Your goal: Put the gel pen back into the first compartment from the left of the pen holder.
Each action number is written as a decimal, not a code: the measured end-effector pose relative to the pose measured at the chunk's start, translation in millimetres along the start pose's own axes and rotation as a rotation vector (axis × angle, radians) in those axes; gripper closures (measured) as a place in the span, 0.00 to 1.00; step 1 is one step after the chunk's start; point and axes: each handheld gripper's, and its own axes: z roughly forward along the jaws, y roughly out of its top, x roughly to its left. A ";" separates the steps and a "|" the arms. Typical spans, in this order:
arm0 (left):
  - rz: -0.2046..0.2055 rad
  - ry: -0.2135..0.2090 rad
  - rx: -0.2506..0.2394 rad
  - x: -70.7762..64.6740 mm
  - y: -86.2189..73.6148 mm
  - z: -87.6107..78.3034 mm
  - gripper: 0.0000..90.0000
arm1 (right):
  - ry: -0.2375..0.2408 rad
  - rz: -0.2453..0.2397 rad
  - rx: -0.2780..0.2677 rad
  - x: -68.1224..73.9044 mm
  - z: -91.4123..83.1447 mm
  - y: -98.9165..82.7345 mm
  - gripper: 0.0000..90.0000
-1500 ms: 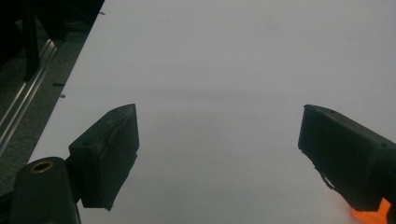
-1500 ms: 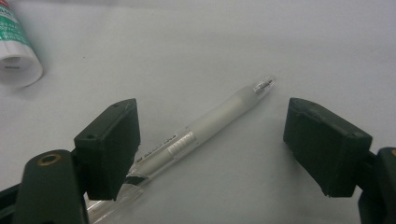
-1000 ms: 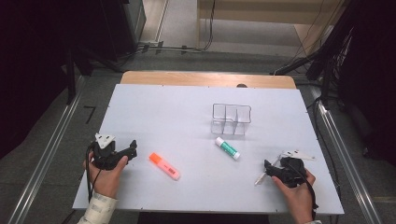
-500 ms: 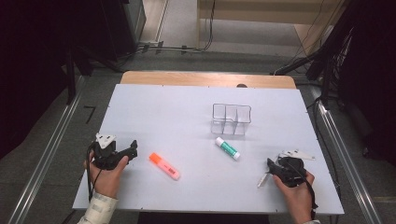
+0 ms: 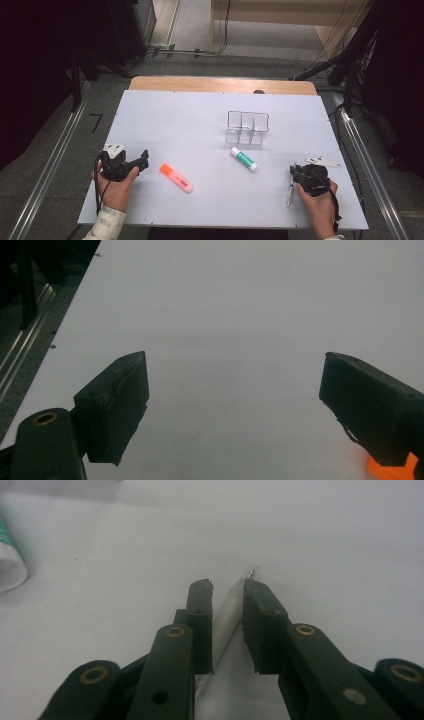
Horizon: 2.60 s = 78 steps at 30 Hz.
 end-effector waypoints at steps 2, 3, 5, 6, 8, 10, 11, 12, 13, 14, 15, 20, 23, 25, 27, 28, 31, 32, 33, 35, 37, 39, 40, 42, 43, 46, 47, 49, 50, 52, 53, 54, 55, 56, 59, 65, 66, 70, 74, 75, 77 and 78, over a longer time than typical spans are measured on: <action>-0.004 -0.003 0.001 1.2 -0.1 -0.1 0.14 | -0.002 0.017 0.006 -0.2 0.2 -0.8 0.78; -0.004 -0.002 0.000 1.8 -0.3 0.0 0.14 | -0.004 0.018 0.007 -0.1 0.6 -0.9 0.78; -0.006 0.001 0.001 2.4 -0.5 -0.2 0.14 | -0.020 0.009 0.011 2.5 1.2 -0.8 0.78; -0.005 0.002 0.001 2.5 -0.5 -0.4 0.14 | -0.020 0.009 0.011 2.5 1.2 -0.8 0.78; -0.004 0.000 -0.002 2.0 -0.4 -0.9 0.14 | -0.025 0.008 0.011 3.8 1.2 -0.8 0.78; -0.002 0.001 -0.002 1.4 -0.2 -1.1 0.14 | -0.028 -0.006 0.011 4.2 1.4 -0.6 0.79; -0.003 0.000 -0.002 1.1 -0.2 -0.9 0.14 | -0.028 -0.009 0.013 4.3 1.3 -0.4 0.80; -0.003 -0.001 -0.003 1.0 -0.2 -0.7 0.14 | -0.026 -0.013 0.012 4.2 1.5 -0.1 0.80; -0.002 -0.002 -0.001 0.9 -0.2 -0.6 0.14 | -0.022 -0.012 0.013 3.8 1.6 0.3 0.81; -0.002 -0.002 -0.001 0.9 -0.1 -0.5 0.14 | -0.019 -0.016 0.013 3.0 1.8 0.7 0.82; -0.002 -0.002 -0.001 0.8 -0.1 -0.3 0.14 | -0.017 -0.021 0.013 2.7 1.9 0.9 0.83; -0.004 -0.003 -0.002 0.9 0.2 -0.4 0.14 | -0.009 -0.051 0.015 2.2 2.4 2.1 0.86; -0.004 -0.005 -0.002 1.9 0.2 -0.5 0.14 | 0.008 -0.053 0.015 1.0 2.7 2.7 0.87; -0.009 -0.002 -0.003 2.6 0.0 -1.2 0.14 | 0.011 -0.045 0.016 0.9 2.7 2.7 0.87; -0.012 -0.002 -0.005 3.7 -0.1 -1.8 0.14 | 0.007 -0.029 0.025 1.5 2.3 1.9 0.86; -0.014 -0.001 -0.003 4.6 -0.2 -2.2 0.14 | 0.007 -0.028 0.025 1.9 2.1 1.2 0.85; -0.015 0.000 -0.002 5.7 -0.7 -2.3 0.14 | 0.005 -0.040 0.030 3.9 0.9 -0.2 0.81; -0.015 0.000 -0.003 5.7 -0.7 -2.2 0.14 | 0.002 -0.048 0.031 4.3 1.1 0.1 0.82; -0.014 0.001 -0.002 5.3 -0.7 -2.3 0.14 | 0.000 -0.053 0.035 4.4 1.4 0.7 0.82; -0.012 0.000 -0.003 4.4 -0.7 -2.2 0.14 | -0.004 -0.064 0.036 5.0 1.6 0.6 0.82; -0.008 -0.002 -0.002 3.5 -0.6 -1.9 0.14 | -0.015 -0.078 0.036 7.3 1.6 0.1 0.83; -0.007 -0.003 0.001 3.0 -0.7 -1.5 0.14 | -0.010 -0.082 0.039 7.0 1.8 0.6 0.84; -0.006 -0.002 0.001 2.7 -0.7 -1.3 0.14 | -0.008 -0.086 0.039 6.7 1.9 0.7 0.86; -0.005 -0.004 0.001 2.5 -0.7 -1.2 0.14 | -0.003 -0.084 0.043 6.2 2.0 1.2 0.86; -0.005 -0.004 0.001 2.5 -0.7 -1.1 0.14 | 0.003 -0.081 0.044 5.4 2.1 1.4 0.86; -0.007 -0.004 0.001 2.7 -0.6 -1.1 0.14 | 0.016 -0.068 0.044 3.0 2.3 1.8 0.87; -0.007 -0.005 0.000 2.8 -0.5 -1.4 0.14 | 0.018 -0.064 0.044 2.9 2.2 1.8 0.87; -0.009 -0.005 -0.002 3.1 -0.2 -1.4 0.14 | 0.024 -0.060 0.042 1.9 2.2 1.9 0.87; -0.009 -0.004 -0.002 3.3 -0.2 -1.4 0.14 | 0.029 -0.058 0.040 1.2 2.0 1.8 0.87; -0.011 -0.005 -0.002 3.8 0.0 -1.3 0.14 | 0.039 -0.049 0.037 -0.6 1.4 2.2 0.87; -0.011 -0.006 -0.001 3.9 0.0 -1.4 0.14 | 0.034 -0.055 0.033 -0.6 1.1 2.5 0.87; -0.011 -0.007 -0.001 4.0 0.0 -1.4 0.14 | 0.032 -0.062 0.028 -0.8 0.7 2.9 0.87; -0.011 -0.007 -0.001 4.1 -0.1 -1.4 0.14 | 0.033 -0.058 0.021 -0.6 -0.3 3.5 0.88; -0.011 -0.008 -0.002 4.1 -0.2 -1.4 0.14 | 0.035 -0.056 0.016 -0.7 -1.3 3.9 0.88; -0.012 -0.007 -0.002 4.3 -0.3 -1.5 0.14 | 0.045 -0.058 -0.001 -1.1 -4.1 4.8 0.88; -0.012 -0.008 -0.002 3.8 -0.1 -1.6 0.14 | 0.055 -0.053 -0.025 -1.7 -8.8 5.9 0.88; -0.011 -0.007 -0.001 3.8 -0.2 -1.5 0.14 | 0.059 -0.051 -0.026 -2.1 -9.4 6.1 0.88; -0.015 -0.006 -0.003 4.3 -0.1 -1.8 0.14 | 0.069 -0.057 -0.043 -1.5 -13.2 7.7 0.88; -0.016 -0.005 -0.001 4.3 -0.3 -1.7 0.14 | 0.087 -0.066 -0.059 2.3 -17.3 10.9 0.88; -0.015 -0.005 -0.001 4.2 -0.2 -1.8 0.14 | 0.102 -0.074 -0.069 4.6 -19.0 13.4 0.88; -0.014 -0.006 -0.001 4.1 -0.2 -1.6 0.14 | 0.108 -0.075 -0.073 6.2 -19.9 14.6 0.88; -0.013 -0.006 0.001 4.1 -0.3 -1.5 0.14 | 0.115 -0.079 -0.077 7.6 -20.6 15.8 0.88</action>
